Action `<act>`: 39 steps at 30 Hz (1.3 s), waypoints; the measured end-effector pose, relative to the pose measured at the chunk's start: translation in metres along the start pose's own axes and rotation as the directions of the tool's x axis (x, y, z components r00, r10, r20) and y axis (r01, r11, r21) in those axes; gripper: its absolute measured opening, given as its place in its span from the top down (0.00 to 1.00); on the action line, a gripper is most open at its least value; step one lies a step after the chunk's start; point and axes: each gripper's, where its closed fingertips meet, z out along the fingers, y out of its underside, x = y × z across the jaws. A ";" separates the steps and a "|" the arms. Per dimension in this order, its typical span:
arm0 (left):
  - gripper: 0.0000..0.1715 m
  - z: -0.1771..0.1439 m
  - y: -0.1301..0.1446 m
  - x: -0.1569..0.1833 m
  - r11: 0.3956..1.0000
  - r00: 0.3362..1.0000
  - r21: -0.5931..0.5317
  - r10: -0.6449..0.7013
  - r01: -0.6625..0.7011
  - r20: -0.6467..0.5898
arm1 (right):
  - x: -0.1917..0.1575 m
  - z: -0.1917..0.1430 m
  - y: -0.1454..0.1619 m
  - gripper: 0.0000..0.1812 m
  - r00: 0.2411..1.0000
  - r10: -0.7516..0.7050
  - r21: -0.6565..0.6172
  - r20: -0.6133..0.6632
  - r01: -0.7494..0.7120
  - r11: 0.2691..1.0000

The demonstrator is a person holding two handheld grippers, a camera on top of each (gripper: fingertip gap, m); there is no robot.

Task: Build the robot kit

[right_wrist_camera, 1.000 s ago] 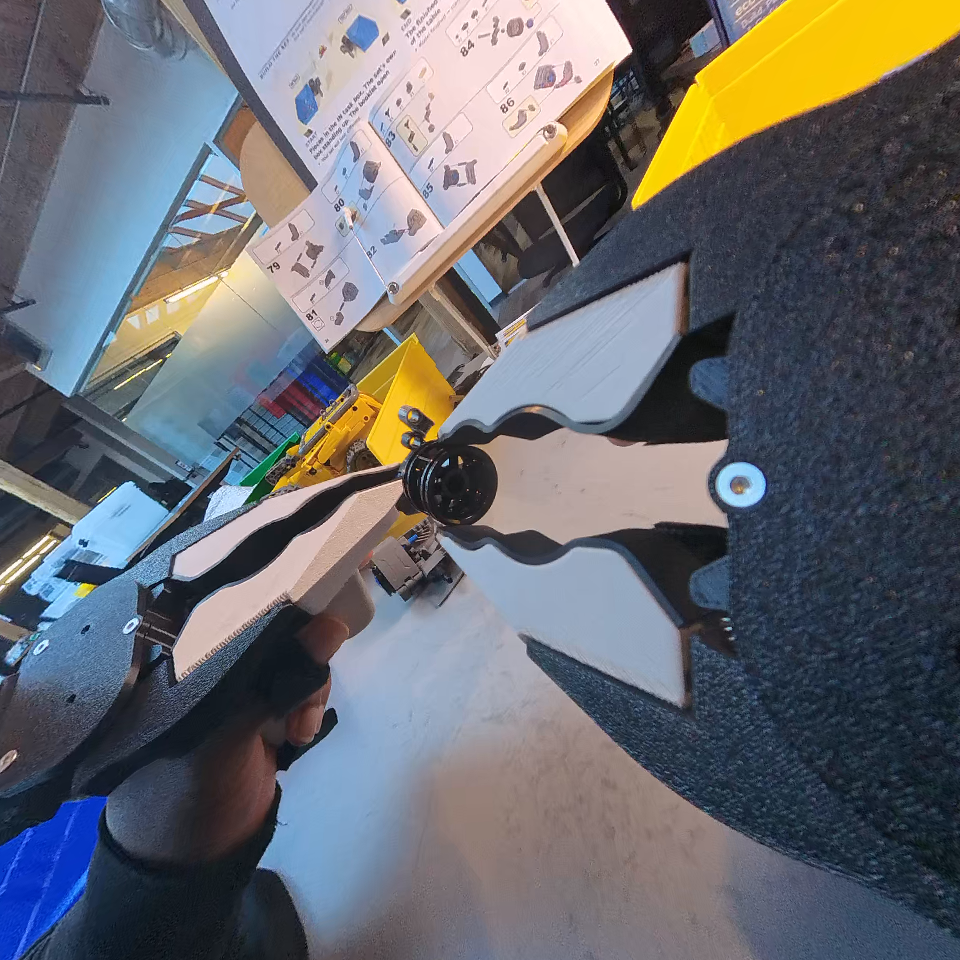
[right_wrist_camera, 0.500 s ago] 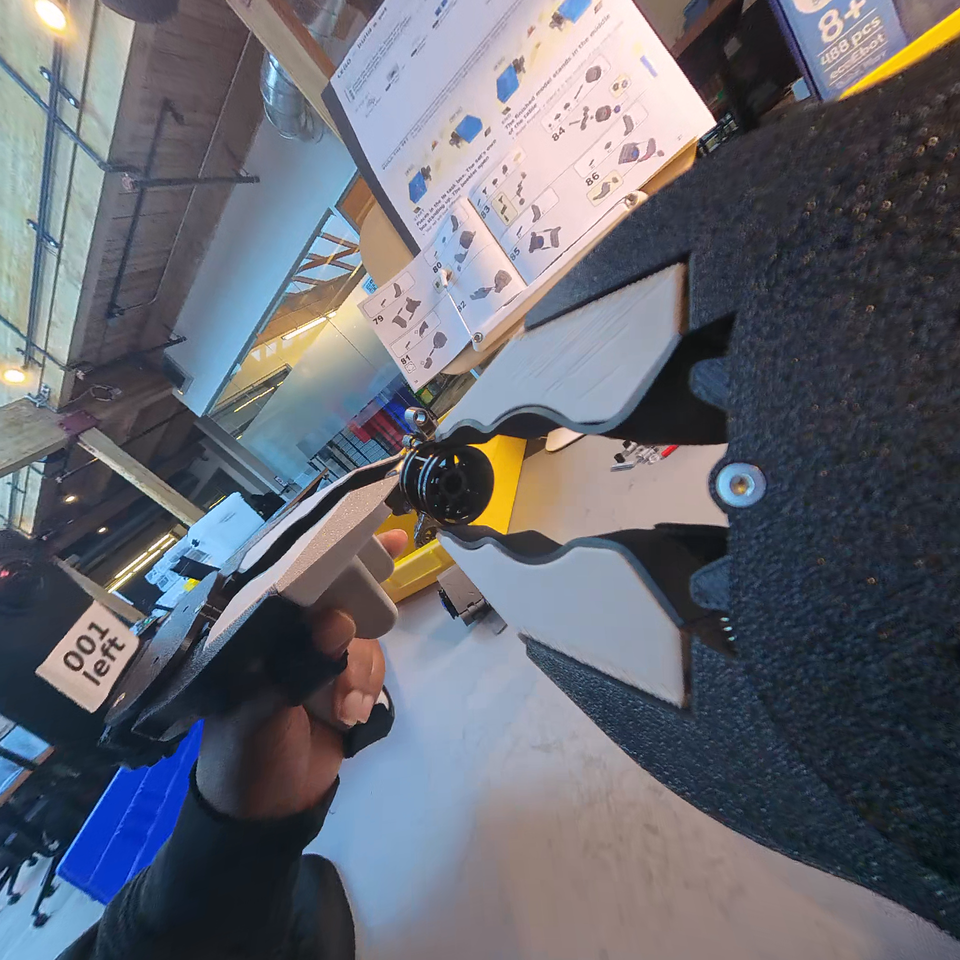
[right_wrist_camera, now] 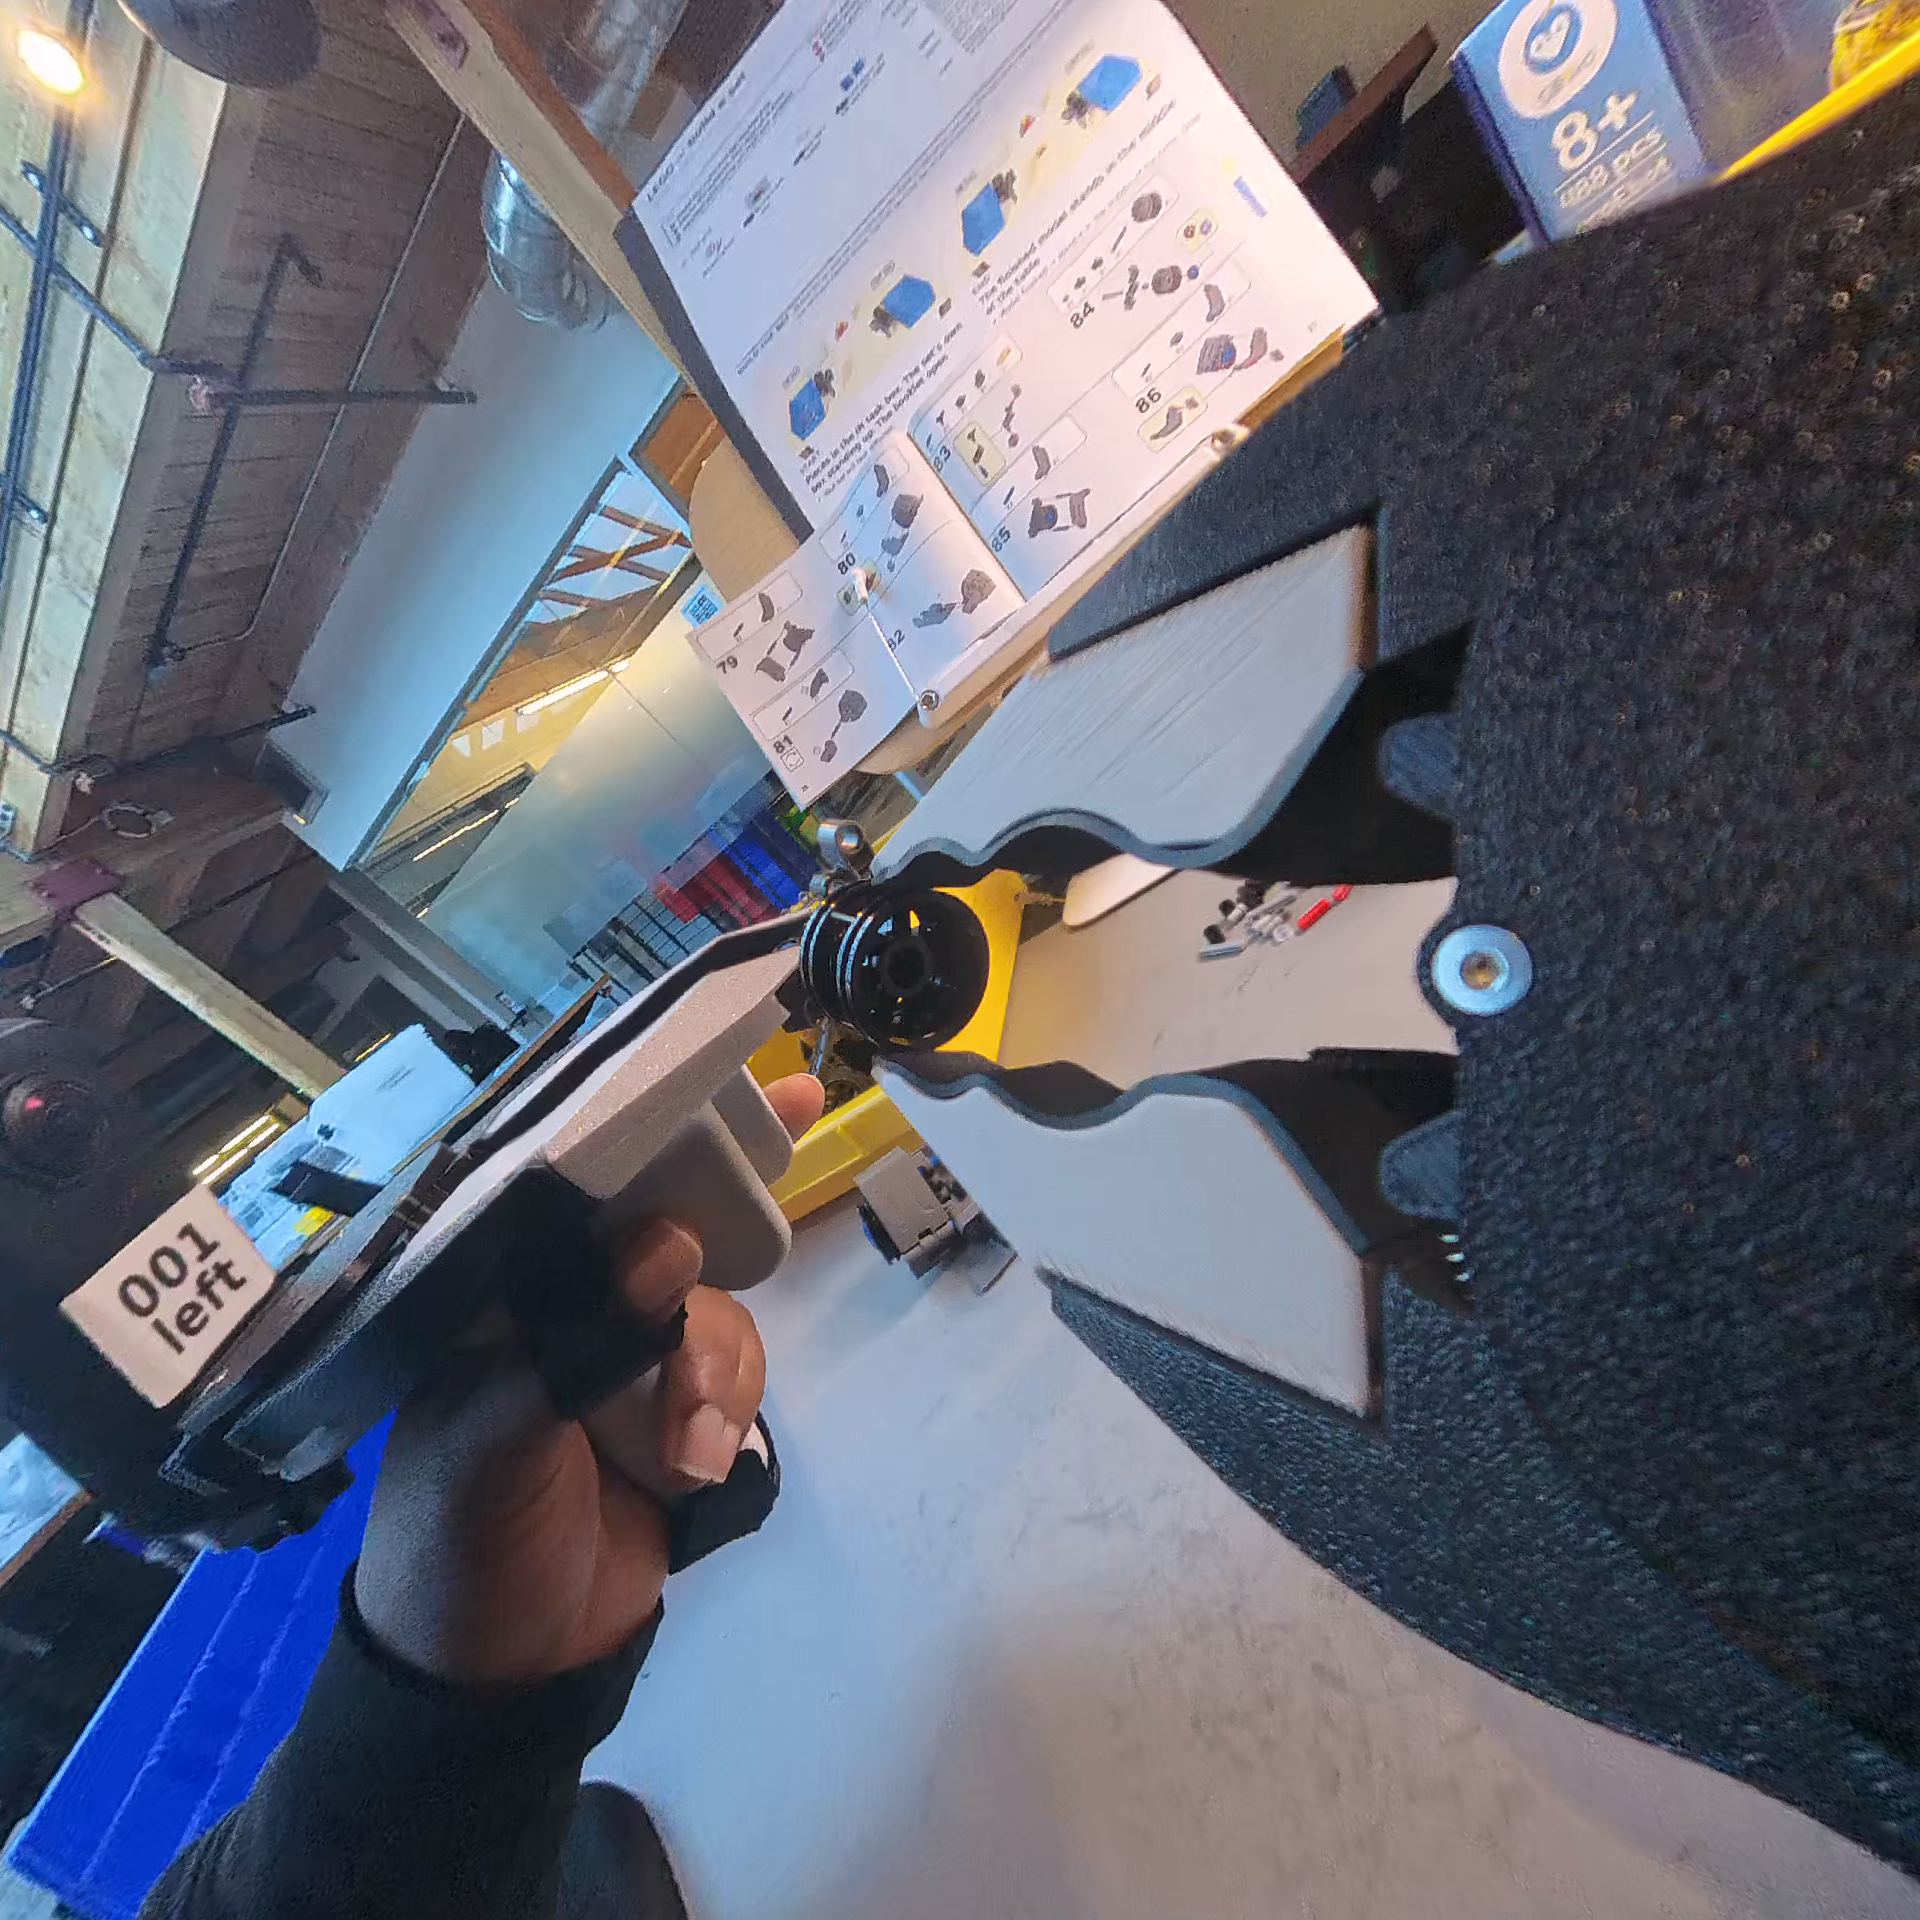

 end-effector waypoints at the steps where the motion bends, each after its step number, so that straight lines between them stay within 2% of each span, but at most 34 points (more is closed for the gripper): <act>1: 0.93 0.000 0.000 0.000 1.000 1.000 0.004 -0.002 0.002 0.002 | 0.000 0.000 0.000 0.83 1.000 -0.007 -0.007 -0.007 0.007 1.000; 11: 0.93 -0.001 -0.003 0.002 0.998 0.998 0.014 0.056 -0.056 0.024 | 0.001 -0.001 -0.005 0.83 1.000 -0.015 0.005 -0.020 0.015 1.000; 16: 0.94 -0.002 0.000 0.003 0.996 0.996 -0.027 0.088 -0.087 0.023 | 0.000 -0.001 -0.004 0.83 0.998 0.070 0.008 0.004 -0.070 0.998; 26: 0.96 -0.004 0.009 0.008 0.998 0.999 -0.070 0.000 -0.003 -0.046 | -0.006 -0.002 -0.003 0.83 0.976 0.201 0.017 0.084 -0.203 0.979; 28: 0.96 -0.004 0.009 0.009 0.997 0.995 -0.055 -0.062 0.059 -0.072 | -0.006 -0.002 -0.006 0.83 0.969 0.228 0.038 0.091 -0.233 0.972; 32: 0.96 -0.001 0.019 0.007 0.991 0.991 -0.092 -0.106 0.099 -0.083 | -0.010 -0.001 0.002 0.83 0.955 0.269 0.008 0.126 -0.272 0.962; 39: 0.96 0.001 0.023 0.007 0.973 0.969 -0.078 -0.224 0.217 -0.102 | -0.012 0.002 0.008 0.83 0.939 0.310 -0.025 0.149 -0.310 0.950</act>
